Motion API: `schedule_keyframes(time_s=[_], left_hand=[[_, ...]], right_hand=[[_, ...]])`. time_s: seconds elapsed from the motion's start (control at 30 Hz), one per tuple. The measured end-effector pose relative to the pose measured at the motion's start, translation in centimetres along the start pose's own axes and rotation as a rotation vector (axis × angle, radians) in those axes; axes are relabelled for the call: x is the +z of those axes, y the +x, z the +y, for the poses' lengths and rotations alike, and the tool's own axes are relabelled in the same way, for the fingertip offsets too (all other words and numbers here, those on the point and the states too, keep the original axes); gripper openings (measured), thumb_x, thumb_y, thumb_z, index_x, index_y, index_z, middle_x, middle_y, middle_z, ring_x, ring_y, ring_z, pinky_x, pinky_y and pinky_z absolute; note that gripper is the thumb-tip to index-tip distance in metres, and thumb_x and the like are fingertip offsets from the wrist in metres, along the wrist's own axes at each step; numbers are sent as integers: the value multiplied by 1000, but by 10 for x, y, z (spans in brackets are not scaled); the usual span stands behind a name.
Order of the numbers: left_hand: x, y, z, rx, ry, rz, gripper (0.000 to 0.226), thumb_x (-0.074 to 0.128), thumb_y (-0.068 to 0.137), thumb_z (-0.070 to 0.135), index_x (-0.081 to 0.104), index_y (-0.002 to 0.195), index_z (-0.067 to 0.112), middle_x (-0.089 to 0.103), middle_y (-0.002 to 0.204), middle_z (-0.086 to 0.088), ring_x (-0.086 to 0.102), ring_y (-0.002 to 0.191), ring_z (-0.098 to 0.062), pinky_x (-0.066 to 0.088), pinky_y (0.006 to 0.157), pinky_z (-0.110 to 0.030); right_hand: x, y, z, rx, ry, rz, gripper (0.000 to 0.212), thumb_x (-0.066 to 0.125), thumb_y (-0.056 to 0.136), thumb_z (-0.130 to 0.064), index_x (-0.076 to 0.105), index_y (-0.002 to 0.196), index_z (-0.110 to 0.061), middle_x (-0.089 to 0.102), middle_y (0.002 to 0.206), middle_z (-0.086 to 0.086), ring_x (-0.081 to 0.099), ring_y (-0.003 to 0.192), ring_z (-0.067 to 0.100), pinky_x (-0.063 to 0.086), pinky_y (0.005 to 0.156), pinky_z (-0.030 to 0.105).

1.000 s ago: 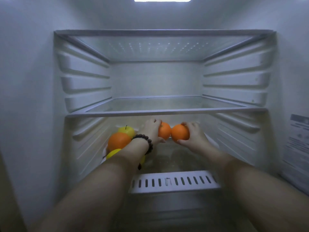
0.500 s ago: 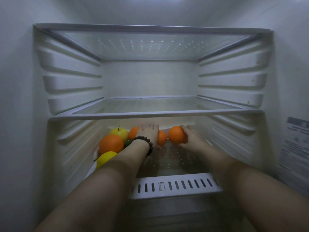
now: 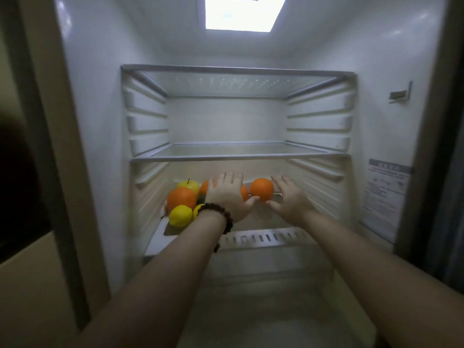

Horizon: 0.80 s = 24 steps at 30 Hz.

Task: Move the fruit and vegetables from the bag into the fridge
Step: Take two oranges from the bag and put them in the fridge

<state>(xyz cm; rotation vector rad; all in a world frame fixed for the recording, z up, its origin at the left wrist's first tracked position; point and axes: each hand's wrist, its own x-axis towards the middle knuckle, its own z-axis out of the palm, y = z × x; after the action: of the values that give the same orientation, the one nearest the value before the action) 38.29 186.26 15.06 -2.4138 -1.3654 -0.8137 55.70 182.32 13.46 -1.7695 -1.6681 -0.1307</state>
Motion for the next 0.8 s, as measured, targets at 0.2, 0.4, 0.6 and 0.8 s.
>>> schedule_keyframes(time_s=[0.2,0.4,0.6,0.8], left_hand=[[-13,-92,32,60,-232,114,56,37,83,57,44,128,23,50,131,-1,39,126,-23,27,106,-48],[-13,-178,66,101,-304,35,73,26,82,62,37,139,19,39,145,-2,28,137,-19,19,114,-43],[-26,-245,120,301,-398,-10,74,21,83,63,35,141,20,37,147,-2,27,138,-19,18,114,-40],[-61,-310,206,576,-557,-49,74,25,85,63,30,145,19,35,149,-4,25,140,-21,19,115,-43]], right_hand=[[-24,-95,-37,4,25,95,52,55,88,-28,38,138,-23,36,144,3,33,133,21,29,107,32],[-48,-209,-61,25,-21,225,50,55,90,-24,41,138,-18,33,147,1,29,136,16,30,112,34],[-95,-324,-61,71,-145,352,48,47,89,-35,50,132,-15,41,142,5,31,135,15,28,110,28],[-154,-448,-41,212,-334,445,42,46,89,-32,57,122,-9,51,130,11,43,127,24,32,107,31]])
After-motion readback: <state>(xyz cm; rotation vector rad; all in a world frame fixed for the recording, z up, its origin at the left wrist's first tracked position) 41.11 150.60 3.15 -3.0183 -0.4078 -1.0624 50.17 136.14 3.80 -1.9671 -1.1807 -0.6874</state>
